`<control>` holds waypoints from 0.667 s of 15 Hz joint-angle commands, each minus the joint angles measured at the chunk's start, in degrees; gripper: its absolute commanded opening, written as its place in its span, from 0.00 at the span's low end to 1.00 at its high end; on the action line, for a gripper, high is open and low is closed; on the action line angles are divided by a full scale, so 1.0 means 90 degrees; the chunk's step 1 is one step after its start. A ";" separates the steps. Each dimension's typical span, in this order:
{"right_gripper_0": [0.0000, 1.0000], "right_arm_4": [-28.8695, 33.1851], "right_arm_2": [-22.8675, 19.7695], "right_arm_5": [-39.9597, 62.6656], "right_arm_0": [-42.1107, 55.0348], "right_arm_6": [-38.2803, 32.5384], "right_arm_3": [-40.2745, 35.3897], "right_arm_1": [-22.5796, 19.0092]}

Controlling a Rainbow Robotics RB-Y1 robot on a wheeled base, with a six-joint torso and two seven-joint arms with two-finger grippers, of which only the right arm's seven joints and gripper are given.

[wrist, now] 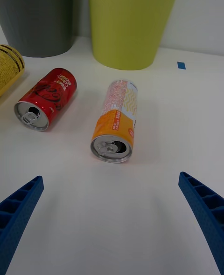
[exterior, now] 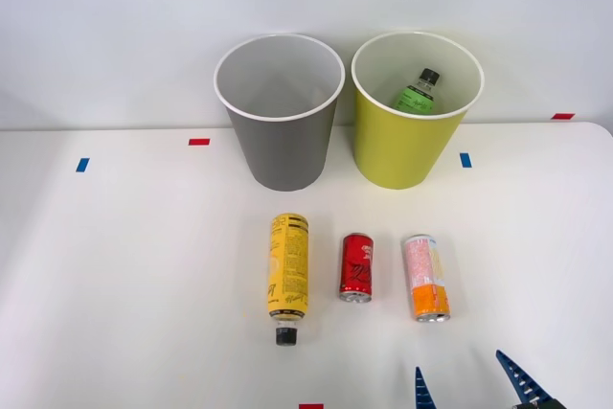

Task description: Put cans in the gray bin, plastic bottles in the light green bin

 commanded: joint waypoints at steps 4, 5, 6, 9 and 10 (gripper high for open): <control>1.00 0.0000 0.0000 0.0000 0.0000 0.0000 0.0000 0.0000; 1.00 0.0000 0.0000 0.0000 0.0000 0.0000 0.0000 0.0000; 1.00 0.0000 0.0000 0.0000 0.0000 0.0000 0.0000 0.0000; 1.00 0.0000 0.0000 0.0000 0.0000 0.0000 0.0000 0.0000; 1.00 0.0000 0.0000 0.0000 0.0000 0.0000 0.0000 0.0000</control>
